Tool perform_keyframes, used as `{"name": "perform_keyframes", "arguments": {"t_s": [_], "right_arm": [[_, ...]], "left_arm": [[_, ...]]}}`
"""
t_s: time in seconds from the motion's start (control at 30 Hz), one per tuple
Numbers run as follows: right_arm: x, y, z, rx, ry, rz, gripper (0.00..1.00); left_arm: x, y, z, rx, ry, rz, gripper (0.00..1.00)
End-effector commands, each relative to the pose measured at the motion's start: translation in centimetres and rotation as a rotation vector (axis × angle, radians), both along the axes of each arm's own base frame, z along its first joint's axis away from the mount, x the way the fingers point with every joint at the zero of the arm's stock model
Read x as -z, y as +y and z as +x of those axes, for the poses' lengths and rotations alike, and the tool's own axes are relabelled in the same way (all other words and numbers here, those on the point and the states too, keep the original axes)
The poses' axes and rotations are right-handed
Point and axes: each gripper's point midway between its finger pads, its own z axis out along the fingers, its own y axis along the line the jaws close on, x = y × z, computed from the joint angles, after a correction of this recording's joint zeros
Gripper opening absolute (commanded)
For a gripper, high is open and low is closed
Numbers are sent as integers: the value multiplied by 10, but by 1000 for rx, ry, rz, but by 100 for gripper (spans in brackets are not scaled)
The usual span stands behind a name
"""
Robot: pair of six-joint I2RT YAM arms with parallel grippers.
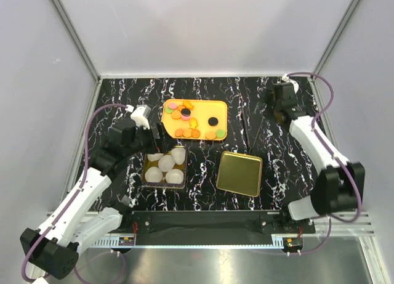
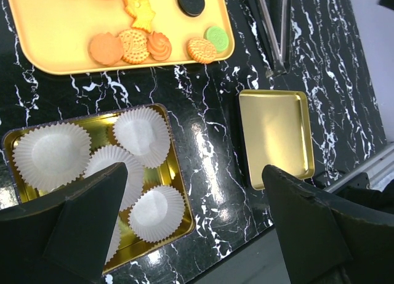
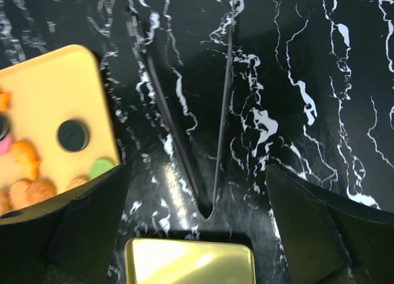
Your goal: Pack the cookies
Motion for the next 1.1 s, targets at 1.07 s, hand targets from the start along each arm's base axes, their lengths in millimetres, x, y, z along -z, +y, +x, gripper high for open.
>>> {"name": "perform_keyframes", "arguments": {"t_s": [1.07], "right_arm": [[145, 25, 42, -171, 317, -99, 92]], "left_arm": [[-2, -6, 1, 34, -9, -49, 99]]}}
